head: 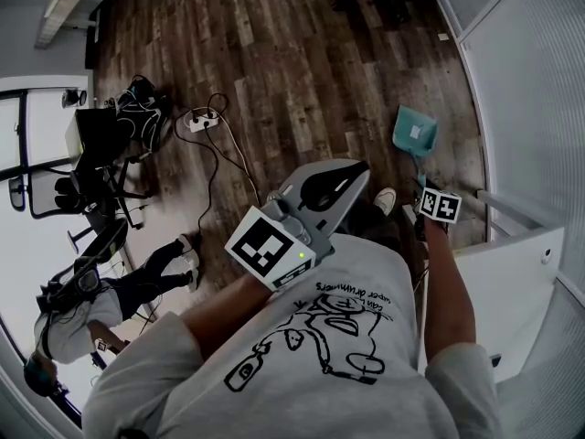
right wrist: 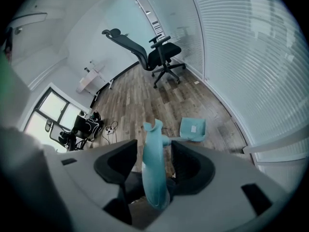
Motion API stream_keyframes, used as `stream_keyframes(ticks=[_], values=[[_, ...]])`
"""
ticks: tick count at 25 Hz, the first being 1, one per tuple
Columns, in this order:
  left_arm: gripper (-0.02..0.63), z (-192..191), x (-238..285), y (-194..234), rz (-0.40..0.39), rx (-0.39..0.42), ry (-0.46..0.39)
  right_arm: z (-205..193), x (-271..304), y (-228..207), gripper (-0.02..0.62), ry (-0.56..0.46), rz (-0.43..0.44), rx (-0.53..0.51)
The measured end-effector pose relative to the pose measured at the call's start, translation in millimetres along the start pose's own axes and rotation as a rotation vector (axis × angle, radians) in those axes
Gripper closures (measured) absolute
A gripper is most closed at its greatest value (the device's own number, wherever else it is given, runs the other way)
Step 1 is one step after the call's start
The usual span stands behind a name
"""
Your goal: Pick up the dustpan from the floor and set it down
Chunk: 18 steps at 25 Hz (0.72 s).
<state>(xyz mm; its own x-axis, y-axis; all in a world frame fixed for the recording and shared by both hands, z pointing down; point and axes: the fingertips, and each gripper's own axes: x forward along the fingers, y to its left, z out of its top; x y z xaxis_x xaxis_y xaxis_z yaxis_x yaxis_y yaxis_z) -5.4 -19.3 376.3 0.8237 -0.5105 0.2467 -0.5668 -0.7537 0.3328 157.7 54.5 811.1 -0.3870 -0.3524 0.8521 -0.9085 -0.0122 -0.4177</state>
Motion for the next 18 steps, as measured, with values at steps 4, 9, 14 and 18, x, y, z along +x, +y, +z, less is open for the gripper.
stream_keyframes(ticks=[4, 9, 14, 18], values=[[0.604, 4, 1, 0, -0.002, 0.002, -0.007, 11, -7, -3, 0.407, -0.026, -0.012, 0.001], [0.604, 7, 3, 0, -0.006, 0.008, -0.017, 28, -19, -5, 0.407, -0.077, -0.024, -0.018], [0.604, 15, 3, 0, -0.012, 0.011, -0.035, 51, -42, 4, 0.407, -0.151, -0.031, -0.064], [0.604, 23, 5, 2, -0.018, 0.012, -0.043, 71, -63, 18, 0.408, -0.197, -0.021, -0.109]])
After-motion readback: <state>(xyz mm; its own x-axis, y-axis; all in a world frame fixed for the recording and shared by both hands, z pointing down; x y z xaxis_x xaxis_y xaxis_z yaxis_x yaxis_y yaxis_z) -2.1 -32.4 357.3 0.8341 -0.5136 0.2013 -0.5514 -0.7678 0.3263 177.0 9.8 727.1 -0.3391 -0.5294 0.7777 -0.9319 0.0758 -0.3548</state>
